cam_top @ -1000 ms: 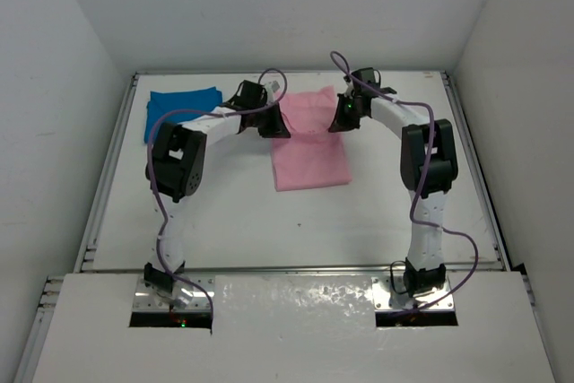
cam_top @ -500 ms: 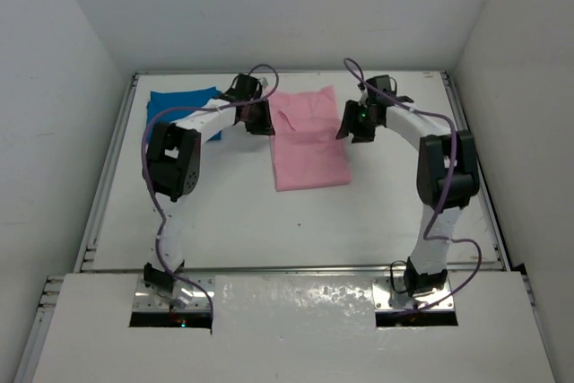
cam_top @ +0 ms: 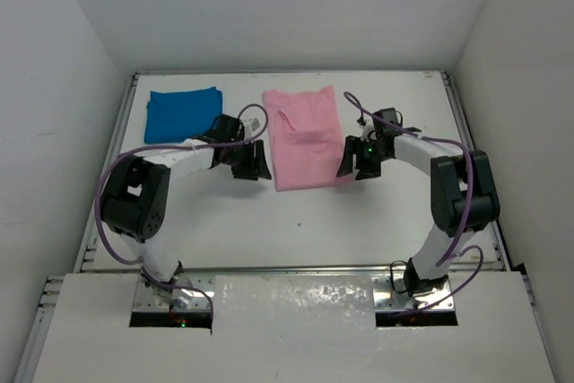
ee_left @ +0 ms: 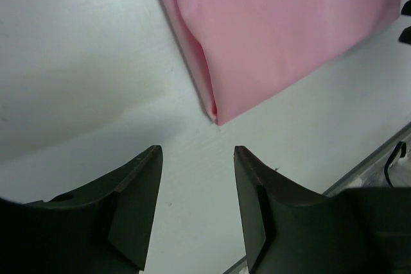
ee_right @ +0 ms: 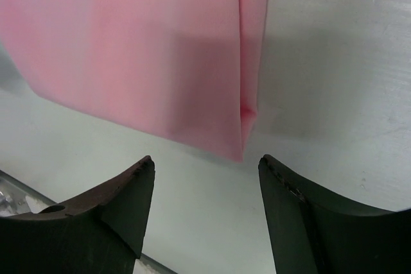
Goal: Fold and stack the t-shirts
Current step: Fold the folded rectangular tshirt in 1/3 of the way, then grab one side of the 2/3 rectangular tshirt with both arms
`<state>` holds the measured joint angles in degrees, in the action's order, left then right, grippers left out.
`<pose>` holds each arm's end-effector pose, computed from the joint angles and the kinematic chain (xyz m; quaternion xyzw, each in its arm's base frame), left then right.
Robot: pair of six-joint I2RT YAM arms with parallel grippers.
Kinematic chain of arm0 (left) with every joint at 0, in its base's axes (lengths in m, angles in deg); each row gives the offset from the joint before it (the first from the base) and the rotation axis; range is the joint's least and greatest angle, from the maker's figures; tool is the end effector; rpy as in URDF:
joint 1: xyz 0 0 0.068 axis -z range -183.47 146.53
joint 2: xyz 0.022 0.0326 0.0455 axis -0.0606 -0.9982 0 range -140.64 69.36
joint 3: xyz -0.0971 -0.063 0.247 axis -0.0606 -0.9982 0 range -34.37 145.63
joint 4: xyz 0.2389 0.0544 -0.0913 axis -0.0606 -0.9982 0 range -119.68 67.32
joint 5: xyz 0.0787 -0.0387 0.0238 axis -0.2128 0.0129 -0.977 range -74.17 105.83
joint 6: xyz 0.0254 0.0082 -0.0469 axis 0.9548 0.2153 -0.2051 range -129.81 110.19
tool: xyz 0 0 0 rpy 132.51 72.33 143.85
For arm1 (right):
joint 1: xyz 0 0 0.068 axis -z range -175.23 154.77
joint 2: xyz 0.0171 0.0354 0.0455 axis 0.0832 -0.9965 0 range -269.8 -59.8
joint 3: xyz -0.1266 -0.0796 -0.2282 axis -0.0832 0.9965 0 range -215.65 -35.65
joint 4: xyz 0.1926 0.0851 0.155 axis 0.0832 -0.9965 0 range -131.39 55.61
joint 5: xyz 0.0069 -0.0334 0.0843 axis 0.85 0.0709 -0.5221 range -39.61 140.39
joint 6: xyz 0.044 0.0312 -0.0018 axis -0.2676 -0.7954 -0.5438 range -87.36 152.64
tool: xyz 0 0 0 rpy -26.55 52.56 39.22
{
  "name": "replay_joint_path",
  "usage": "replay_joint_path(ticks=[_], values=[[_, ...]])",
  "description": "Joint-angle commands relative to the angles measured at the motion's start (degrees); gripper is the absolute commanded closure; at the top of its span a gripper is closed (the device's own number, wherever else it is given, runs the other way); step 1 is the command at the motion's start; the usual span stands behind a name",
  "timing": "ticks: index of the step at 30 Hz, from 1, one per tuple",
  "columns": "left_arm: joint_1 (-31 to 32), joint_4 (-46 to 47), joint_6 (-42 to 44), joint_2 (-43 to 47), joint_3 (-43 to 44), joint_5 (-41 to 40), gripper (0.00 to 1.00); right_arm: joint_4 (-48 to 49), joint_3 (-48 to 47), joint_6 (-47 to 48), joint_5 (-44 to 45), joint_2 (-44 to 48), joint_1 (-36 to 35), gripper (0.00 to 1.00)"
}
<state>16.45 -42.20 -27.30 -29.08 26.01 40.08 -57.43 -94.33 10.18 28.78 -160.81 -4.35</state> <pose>0.3200 -0.1315 0.1810 0.0785 0.9374 -0.2785 0.1938 0.3302 0.0663 0.1546 0.0717 0.9578 0.2332 0.1517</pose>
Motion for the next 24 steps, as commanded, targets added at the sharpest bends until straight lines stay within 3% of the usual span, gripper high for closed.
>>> replay_joint_path(ticks=[1,8,21,22,24], values=[[1.8,8.2,-1.8,2.4,-3.7,3.6,0.53,3.0,-0.2,1.6,-2.1,2.9,0.0,0.35],[3.2,14.2,-3.7,-3.3,-4.3,3.8,0.52,3.2,-2.2,2.2,-2.5,-0.6,0.0,0.34],[4.9,12.6,-3.6,-9.1,-0.7,-0.2,0.51,4.3,-0.6,2.3,-1.3,-3.8,-0.1,0.38],[4.9,12.6,-3.7,-9.1,-0.7,-0.2,0.52,4.8,0.2,2.2,-1.3,-4.0,-0.1,0.41],[5.0,12.7,-4.0,-9.2,-1.1,0.4,0.73,6.3,1.6,1.3,-1.2,-4.1,-0.1,0.47]])
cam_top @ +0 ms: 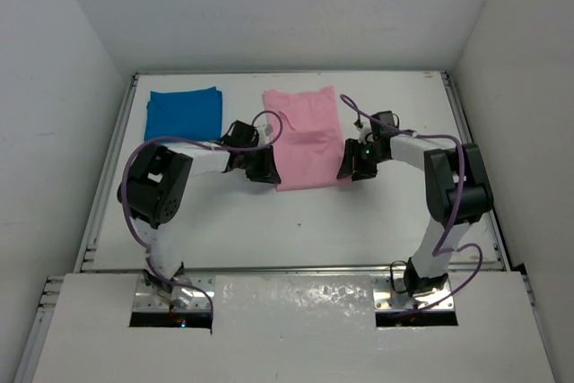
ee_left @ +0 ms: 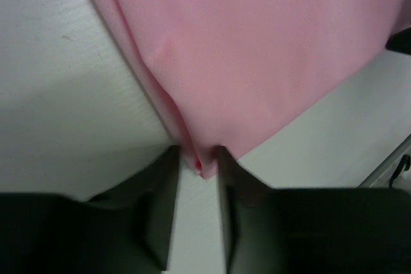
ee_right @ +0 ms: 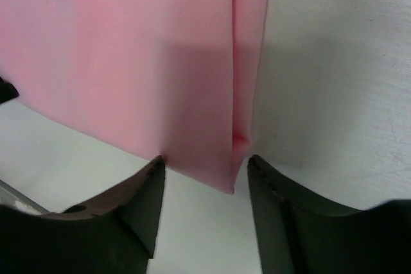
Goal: Fold and stack the t-shirts
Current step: Grab one side of the 2/3 rectangular tshirt with both arms
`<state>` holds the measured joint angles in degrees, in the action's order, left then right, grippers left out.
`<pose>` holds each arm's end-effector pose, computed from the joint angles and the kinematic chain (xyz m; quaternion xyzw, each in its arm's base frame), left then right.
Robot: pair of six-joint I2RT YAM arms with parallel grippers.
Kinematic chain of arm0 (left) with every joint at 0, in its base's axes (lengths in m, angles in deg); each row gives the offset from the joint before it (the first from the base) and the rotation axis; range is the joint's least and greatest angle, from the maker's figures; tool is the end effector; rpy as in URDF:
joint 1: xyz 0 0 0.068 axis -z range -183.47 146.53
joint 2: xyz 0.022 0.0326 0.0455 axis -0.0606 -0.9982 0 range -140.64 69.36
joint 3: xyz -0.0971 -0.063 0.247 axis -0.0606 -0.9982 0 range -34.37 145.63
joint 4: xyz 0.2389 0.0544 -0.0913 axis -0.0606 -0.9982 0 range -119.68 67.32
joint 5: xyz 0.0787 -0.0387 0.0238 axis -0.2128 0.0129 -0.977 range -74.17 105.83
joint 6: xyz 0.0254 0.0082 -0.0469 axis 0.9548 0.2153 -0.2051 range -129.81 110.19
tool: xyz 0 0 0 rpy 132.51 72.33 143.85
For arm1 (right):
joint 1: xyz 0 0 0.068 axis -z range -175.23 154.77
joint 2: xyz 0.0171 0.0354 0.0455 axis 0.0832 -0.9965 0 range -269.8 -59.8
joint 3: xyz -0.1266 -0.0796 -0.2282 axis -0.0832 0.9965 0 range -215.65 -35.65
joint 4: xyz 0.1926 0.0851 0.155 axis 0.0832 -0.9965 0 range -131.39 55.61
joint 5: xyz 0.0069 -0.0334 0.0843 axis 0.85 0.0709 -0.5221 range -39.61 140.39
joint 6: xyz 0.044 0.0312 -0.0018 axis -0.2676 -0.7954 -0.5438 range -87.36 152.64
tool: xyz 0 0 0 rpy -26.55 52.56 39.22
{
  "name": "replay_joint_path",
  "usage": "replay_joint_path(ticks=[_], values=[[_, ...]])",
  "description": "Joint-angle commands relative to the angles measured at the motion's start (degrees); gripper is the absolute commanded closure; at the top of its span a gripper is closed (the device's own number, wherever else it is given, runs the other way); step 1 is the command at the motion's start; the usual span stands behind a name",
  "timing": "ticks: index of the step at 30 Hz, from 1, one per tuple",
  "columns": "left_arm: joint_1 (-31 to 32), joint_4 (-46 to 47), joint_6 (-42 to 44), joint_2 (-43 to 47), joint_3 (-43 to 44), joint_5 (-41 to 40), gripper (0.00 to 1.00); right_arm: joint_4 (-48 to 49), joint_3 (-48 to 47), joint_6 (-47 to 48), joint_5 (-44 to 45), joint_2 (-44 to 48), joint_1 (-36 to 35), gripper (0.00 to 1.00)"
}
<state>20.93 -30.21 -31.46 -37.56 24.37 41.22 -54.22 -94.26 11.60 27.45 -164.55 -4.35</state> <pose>0.3258 -0.1646 0.1358 0.0871 0.9304 -0.3057 0.1825 0.3371 0.0682 0.1361 0.0583 0.9577 0.2408 0.1463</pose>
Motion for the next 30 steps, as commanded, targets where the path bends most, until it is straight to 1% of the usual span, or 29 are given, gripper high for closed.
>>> replay_joint_path(ticks=[1,2,3,4,8,10,15,21,25,27,30], values=[[0.5,0.8,-0.1,-0.7,0.2,-0.4,0.80,3.3,1.9,-0.4,0.0,-0.4,-0.2,0.51],[0.6,1.2,-0.3,-0.3,-0.1,0.2,0.89,3.5,2.3,-0.8,0.3,-0.4,-0.3,0.59],[0.6,1.2,-0.7,0.3,-0.7,0.0,0.96,3.6,3.2,-0.8,0.5,0.0,-0.4,0.62],[0.7,1.2,-0.8,0.7,-1.1,-0.1,1.00,3.7,3.8,-1.0,1.1,0.3,-0.5,0.70],[0.7,0.2,-0.5,2.8,-2.5,-0.9,1.00,4.4,6.7,-1.4,1.2,3.5,-0.9,0.97],[0.7,-0.6,-0.4,5.0,-3.4,-1.0,1.00,3.9,8.7,-1.2,1.7,6.7,-1.2,1.00],[0.8,-2.0,-1.3,11.3,-5.7,-0.7,1.00,2.0,13.0,-1.4,2.6,14.6,-2.9,1.00],[1.3,-3.1,-4.1,23.6,-9.6,-0.4,1.00,0.3,17.6,-3.7,4.5,25.1,-5.0,1.00],[1.3,-4.8,-5.2,29.3,-10.6,-0.8,1.00,-2.3,17.6,-3.9,5.1,29.4,-5.3,1.00],[1.3,-5.6,-5.5,30.7,-10.1,-0.4,1.00,-3.8,16.5,-4.0,5.7,31.6,-5.3,1.00],[1.3,-6.1,-5.8,30.9,-8.7,0.1,1.00,-5.7,14.0,-4.1,6.6,32.5,-5.4,1.00]])
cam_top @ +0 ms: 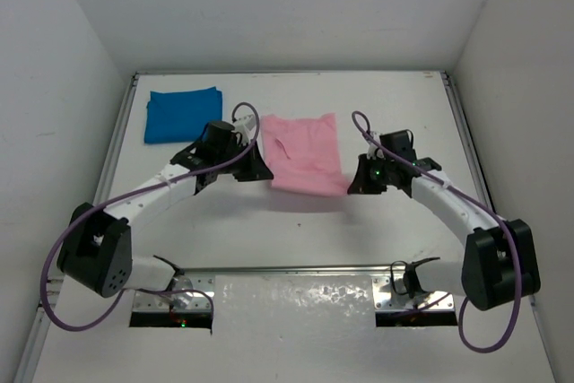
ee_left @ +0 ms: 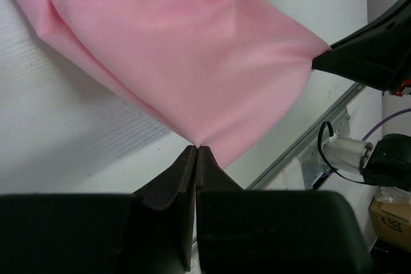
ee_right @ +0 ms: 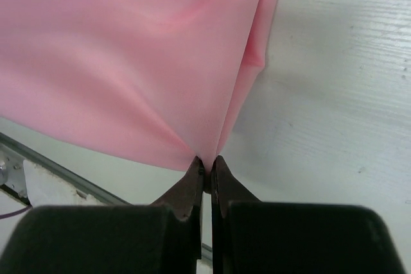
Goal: Fold and stack the t-shirts
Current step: Grab one side of the 2/3 rectangular tshirt with both arms, then fold the long partially folded tshirt into a neat square
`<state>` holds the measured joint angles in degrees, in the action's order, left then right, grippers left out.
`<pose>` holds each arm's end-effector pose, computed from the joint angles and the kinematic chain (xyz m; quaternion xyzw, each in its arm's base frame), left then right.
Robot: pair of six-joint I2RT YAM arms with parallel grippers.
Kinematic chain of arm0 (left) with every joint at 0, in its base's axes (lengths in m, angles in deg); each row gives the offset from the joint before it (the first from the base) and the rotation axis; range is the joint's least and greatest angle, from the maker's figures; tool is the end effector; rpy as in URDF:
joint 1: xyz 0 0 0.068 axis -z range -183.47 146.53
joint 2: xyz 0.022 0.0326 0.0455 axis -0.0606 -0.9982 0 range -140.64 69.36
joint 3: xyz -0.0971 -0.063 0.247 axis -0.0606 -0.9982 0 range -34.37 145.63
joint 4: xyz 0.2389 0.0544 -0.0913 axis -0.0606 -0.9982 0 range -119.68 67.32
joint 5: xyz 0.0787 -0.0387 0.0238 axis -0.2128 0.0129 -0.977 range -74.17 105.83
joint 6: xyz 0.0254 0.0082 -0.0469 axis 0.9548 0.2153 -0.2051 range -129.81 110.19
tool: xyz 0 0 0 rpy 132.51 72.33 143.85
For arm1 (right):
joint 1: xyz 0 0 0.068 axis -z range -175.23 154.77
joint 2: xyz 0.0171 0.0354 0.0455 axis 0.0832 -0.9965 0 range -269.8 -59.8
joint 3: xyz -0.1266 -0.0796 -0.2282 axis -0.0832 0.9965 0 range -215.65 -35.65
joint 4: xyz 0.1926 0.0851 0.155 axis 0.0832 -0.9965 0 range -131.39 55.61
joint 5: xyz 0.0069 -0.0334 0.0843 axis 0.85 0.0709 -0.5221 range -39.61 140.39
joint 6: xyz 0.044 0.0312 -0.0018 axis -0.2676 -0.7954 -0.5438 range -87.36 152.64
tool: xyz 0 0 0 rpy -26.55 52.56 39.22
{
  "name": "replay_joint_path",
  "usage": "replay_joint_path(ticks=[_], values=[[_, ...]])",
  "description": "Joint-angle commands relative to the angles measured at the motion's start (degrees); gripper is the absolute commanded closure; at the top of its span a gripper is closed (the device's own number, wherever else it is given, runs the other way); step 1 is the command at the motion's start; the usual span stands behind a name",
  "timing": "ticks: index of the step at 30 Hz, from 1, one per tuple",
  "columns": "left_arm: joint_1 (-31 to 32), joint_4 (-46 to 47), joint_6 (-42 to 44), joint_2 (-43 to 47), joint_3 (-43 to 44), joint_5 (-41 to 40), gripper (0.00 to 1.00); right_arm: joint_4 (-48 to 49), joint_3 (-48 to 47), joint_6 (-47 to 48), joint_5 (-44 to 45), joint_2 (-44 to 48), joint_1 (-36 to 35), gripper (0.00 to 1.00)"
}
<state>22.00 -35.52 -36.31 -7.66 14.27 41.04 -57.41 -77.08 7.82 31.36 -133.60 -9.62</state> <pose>0.2504 -0.1361 0.2371 0.0821 0.8896 -0.3552 0.2751 0.2359 0.0725 0.1979 0.0366 0.9422 0.2471 0.2233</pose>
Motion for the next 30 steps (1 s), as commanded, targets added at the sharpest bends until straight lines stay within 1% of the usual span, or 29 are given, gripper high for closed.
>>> replay_joint_path(ticks=[1,6,8,13,18,23,27,29,30], values=[[0.3,-0.7,-1.1,1.0,1.5,0.3,1.00,-3.1,-3.9,-0.1,2.9,1.3,-0.1,1.00],[0.3,-1.1,-1.2,0.1,3.7,-1.5,1.00,-5.4,-9.9,1.2,4.7,-0.4,-0.1,1.00],[0.3,-1.4,-1.2,-0.1,4.9,-2.0,1.00,-6.4,-12.2,1.6,5.1,-2.3,0.0,1.00],[-0.2,-1.9,-1.8,-1.3,7.5,-4.2,1.00,-8.6,-21.7,3.1,5.3,-8.7,-0.1,1.00],[-2.2,-3.9,-2.2,-6.3,13.1,-4.2,1.00,-10.5,-31.9,3.7,6.2,-16.5,0.0,1.00],[-4.7,-2.7,-3.6,-11.2,18.2,-3.4,1.00,-11.5,-41.3,3.4,5.5,-24.6,0.0,1.00],[-7.3,-1.4,-4.4,-15.6,22.5,-1.2,1.00,-11.8,-49.3,2.7,4.9,-30.4,0.1,1.00],[-8.6,-0.7,-4.9,-19.0,24.2,0.4,1.00,-12.0,-52.1,2.2,4.4,-32.8,0.2,1.00],[-9.4,-0.5,-5.0,-20.9,26.0,1.1,1.00,-12.3,-55.2,2.0,4.2,-35.3,0.2,1.00]])
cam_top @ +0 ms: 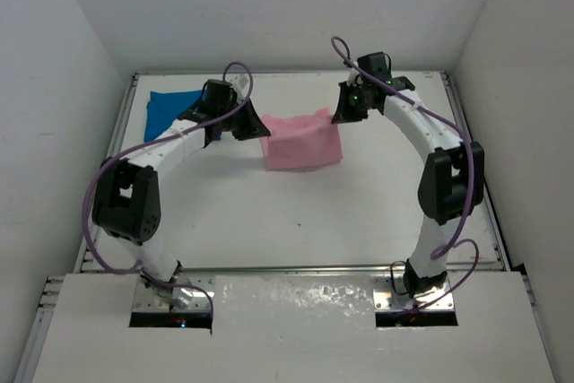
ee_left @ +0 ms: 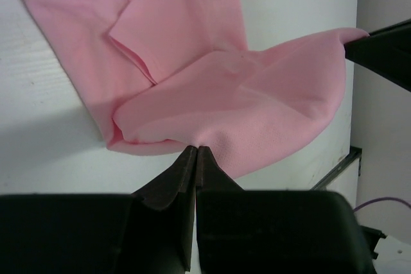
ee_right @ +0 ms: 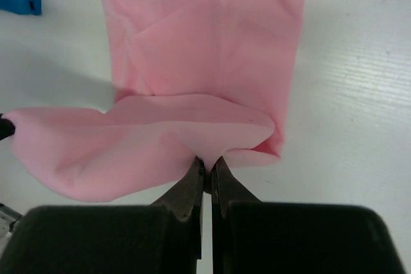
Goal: Fold and stack the t-shirts
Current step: Fold the long partially folded tshirt into a neat square
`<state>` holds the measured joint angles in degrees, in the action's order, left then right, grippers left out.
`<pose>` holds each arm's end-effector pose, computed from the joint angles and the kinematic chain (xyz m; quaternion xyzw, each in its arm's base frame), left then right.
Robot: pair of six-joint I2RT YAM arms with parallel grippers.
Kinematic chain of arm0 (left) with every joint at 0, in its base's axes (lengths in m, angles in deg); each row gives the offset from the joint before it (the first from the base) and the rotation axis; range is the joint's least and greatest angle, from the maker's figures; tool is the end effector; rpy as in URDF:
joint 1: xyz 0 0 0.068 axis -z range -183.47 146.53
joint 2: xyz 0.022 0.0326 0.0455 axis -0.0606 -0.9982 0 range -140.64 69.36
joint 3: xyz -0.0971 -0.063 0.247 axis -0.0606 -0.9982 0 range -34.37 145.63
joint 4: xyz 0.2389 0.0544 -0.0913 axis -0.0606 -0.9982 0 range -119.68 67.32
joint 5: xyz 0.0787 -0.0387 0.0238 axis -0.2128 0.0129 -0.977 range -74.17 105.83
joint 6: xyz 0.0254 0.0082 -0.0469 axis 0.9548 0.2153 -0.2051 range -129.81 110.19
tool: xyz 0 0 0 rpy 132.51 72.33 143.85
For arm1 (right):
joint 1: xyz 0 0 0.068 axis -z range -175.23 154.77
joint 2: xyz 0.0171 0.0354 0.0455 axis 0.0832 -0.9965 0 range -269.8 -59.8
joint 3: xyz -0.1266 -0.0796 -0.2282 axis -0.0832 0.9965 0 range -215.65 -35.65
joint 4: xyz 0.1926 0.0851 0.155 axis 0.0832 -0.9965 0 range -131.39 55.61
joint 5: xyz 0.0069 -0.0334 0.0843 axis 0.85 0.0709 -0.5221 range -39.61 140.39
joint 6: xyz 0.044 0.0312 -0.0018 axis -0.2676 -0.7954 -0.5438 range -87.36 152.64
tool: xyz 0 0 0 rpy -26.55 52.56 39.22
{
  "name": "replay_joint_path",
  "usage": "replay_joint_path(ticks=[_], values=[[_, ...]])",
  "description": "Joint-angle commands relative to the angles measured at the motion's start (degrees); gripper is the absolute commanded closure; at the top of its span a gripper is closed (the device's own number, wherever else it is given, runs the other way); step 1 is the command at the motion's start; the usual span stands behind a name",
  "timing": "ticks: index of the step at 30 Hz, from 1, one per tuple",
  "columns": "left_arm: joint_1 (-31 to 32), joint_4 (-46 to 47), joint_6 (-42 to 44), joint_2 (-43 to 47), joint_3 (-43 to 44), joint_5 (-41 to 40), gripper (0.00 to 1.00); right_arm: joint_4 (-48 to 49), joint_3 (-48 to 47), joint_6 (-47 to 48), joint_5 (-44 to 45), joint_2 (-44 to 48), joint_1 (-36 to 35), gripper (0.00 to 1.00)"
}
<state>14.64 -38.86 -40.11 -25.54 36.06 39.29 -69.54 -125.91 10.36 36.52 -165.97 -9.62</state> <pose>0.3485 -0.1289 0.2602 -0.0101 0.8937 -0.3361 0.2970 0.3987 0.1111 0.2731 0.0242 0.9365 0.2121 0.2782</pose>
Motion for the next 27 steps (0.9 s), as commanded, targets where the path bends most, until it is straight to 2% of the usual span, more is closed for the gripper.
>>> replay_joint_path(ticks=[1,8,13,15,16,17,19,20,21,22,23,26,27], values=[[-2.4,3.2,-1.3,-3.7,4.8,3.1,1.00,-0.3,-8.1,-0.9,-1.5,-4.2,0.2,1.00],[-5.2,3.8,-1.6,-12.7,13.0,4.9,1.00,-1.6,-22.7,-3.2,-4.2,-17.3,1.1,1.00],[-7.9,7.8,-3.2,-18.9,16.8,7.3,1.00,3.1,-30.0,-6.7,-7.3,-26.1,1.6,1.00],[-9.0,11.2,-4.8,-20.7,17.5,8.8,1.00,8.3,-32.3,-9.0,-13.0,-30.3,1.9,0.83],[-9.2,12.5,-5.1,-20.9,17.3,9.1,1.00,9.4,-34.1,-9.4,-13.8,-31.8,1.9,0.70],[-9.5,13.3,-4.9,-21.1,17.2,8.7,1.00,10.3,-36.8,-9.4,-13.9,-32.9,1.8,0.46],[-10.5,14.1,-4.6,-22.3,17.0,7.8,1.00,12.1,-36.4,-9.2,-12.9,-33.1,2.0,0.35],[-11.5,14.6,-4.7,-23.7,17.0,8.4,0.84,15.7,-33.3,-9.4,-12.5,-32.3,2.3,0.30],[-12.0,14.3,-4.6,-24.7,17.5,8.7,0.74,17.5,-31.5,-10.0,-11.8,-31.2,2.7,0.29],[-12.3,14.2,-3.5,-25.5,18.8,8.8,0.68,19.3,-29.8,-11.3,-11.6,-29.5,3.7,0.29],[-12.8,12.6,-2.5,-27.1,19.9,8.8,0.57,21.3,-28.3,-11.7,-11.8,-29.3,4.2,0.29],[-13.2,8.6,1.7,-28.9,25.5,8.1,0.46,18.5,-29.0,-10.6,-11.9,-29.0,5.5,0.29],[-13.2,7.7,2.5,-29.3,26.8,7.3,0.46,17.8,-28.7,-9.0,-11.9,-28.5,5.7,0.29]])
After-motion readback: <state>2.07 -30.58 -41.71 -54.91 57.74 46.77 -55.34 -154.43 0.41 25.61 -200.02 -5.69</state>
